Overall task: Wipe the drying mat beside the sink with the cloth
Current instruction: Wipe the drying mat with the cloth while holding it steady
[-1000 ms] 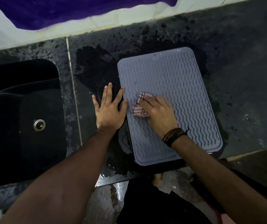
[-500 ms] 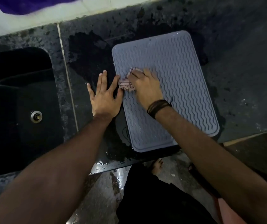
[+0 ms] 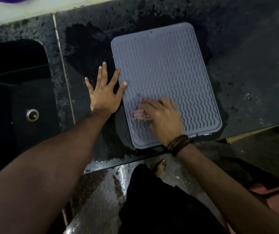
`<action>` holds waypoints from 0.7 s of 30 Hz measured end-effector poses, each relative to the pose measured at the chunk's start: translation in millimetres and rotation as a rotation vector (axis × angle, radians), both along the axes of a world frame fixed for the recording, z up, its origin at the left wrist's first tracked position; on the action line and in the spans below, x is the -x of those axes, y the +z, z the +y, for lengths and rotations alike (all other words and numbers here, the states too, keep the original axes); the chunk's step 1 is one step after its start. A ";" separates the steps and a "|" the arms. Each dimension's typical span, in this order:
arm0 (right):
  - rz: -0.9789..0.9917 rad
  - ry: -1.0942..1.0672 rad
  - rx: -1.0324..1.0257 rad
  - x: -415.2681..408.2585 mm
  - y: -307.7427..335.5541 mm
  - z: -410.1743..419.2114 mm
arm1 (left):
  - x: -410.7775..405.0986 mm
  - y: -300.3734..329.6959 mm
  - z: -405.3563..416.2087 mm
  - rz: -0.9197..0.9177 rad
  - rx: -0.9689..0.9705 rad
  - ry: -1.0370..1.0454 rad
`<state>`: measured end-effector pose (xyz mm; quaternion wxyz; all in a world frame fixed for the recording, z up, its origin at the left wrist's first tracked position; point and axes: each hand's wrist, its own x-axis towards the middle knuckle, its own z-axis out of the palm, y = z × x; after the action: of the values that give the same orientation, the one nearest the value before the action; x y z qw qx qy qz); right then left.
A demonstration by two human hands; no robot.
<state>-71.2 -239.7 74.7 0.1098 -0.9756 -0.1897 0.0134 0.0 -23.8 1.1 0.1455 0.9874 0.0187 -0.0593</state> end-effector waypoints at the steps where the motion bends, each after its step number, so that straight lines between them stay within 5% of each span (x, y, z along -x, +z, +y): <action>1: -0.004 -0.010 -0.001 -9.9 1.7 3.8 | 1.2 0.6 -0.1 -0.014 -0.005 -0.033; 8: 0.084 0.026 0.089 -31.2 -11.4 17.9 | 0.2 -0.1 0.1 -0.009 -0.038 -0.133; 21: 0.072 0.055 -0.026 55.2 -8.9 -23.3 | -0.4 -4.5 1.9 -0.031 -0.020 -0.107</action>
<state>-126.4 -263.0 65.9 0.1286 -0.9675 -0.2123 0.0489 0.4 -21.8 -3.4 0.1324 0.9892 -0.0357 -0.0515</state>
